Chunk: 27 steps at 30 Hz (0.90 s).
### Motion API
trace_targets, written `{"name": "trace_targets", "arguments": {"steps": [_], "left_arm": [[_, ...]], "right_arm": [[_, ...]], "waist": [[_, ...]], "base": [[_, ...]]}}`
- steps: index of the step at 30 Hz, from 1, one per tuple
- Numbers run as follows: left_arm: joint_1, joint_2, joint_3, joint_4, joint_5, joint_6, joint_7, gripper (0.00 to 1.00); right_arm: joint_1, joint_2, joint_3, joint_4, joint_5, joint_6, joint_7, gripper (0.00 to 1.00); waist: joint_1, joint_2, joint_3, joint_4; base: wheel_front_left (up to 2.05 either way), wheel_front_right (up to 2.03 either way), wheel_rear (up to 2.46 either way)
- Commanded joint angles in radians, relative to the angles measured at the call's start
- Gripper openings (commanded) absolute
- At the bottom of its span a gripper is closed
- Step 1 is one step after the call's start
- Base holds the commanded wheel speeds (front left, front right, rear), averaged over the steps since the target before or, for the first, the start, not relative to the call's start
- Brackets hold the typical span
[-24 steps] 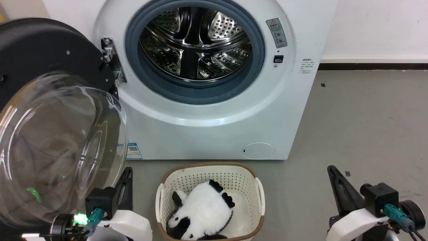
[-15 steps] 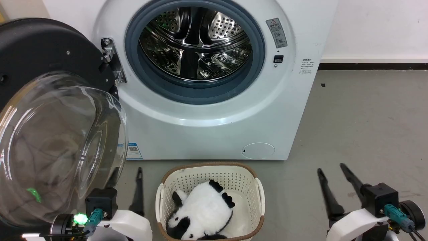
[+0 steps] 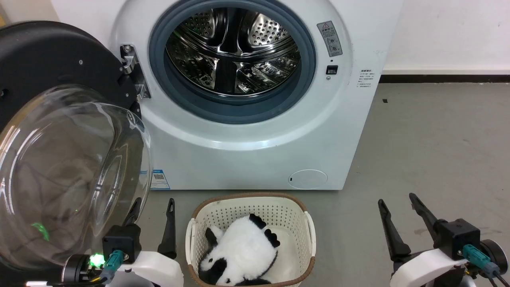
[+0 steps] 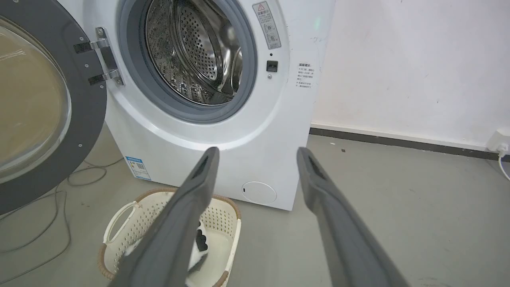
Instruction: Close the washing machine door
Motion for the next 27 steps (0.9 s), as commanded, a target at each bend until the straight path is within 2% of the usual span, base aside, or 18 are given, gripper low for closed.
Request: {"name": "trace_targets", "arguments": {"steps": [1,7,27], "left_arm": [[0.005,0.0,-0.001,0.0,-0.01,0.005,-0.01,1.0],[0.009,0.0,-0.002,-0.004,-0.016,0.008,-0.023,1.0],[0.03,0.0,-0.004,-0.019,-0.04,0.017,-0.069,1.0]], "right_arm": [[0.002,0.0,-0.001,0.003,0.014,0.0,-0.013,1.0],[0.005,0.0,0.003,-0.001,0.027,0.0,-0.026,1.0],[0.016,0.001,0.023,-0.002,0.059,0.0,-0.072,1.0]], "waist": [[0.0,0.0,-0.001,0.003],[0.0,0.0,-0.003,0.021],[0.0,0.0,-0.013,0.14]], "base": [[0.0,0.0,0.0],[0.0,0.0,0.0],[0.0,0.0,0.0]]}}
